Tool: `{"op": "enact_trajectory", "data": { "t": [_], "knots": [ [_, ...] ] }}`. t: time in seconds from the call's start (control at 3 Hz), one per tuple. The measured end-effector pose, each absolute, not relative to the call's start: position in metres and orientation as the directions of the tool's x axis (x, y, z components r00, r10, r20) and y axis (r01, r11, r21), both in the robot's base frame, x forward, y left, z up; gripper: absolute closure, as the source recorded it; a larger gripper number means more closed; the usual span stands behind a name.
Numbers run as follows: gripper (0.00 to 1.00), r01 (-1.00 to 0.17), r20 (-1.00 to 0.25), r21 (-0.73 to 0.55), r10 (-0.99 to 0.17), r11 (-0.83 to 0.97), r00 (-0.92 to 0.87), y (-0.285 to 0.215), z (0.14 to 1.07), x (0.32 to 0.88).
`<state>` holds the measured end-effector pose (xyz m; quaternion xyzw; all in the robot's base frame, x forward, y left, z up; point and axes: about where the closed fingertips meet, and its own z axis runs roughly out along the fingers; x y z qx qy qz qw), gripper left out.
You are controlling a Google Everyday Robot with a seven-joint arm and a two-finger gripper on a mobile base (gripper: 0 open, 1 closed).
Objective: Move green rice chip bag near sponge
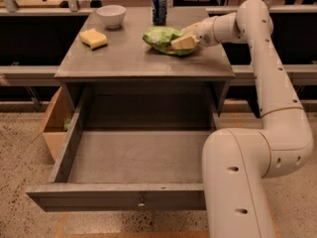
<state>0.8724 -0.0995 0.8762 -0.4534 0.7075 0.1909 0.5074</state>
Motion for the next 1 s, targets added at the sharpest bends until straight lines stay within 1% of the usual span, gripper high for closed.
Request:
{"op": "enact_trajectory", "data": {
  "t": [0.33,0.67,1.0],
  "knots": [
    [0.99,-0.839,-0.897,-0.225,-0.441,0.496,-0.020,-0.086,0.899,0.870],
    [1.00,-0.862,-0.913,-0.234,-0.406,0.449,0.036,-0.064,0.930,0.856],
    [1.00,-0.880,-0.929,-0.233,-0.363,0.414,0.076,-0.031,0.953,0.850]
  ]
}}
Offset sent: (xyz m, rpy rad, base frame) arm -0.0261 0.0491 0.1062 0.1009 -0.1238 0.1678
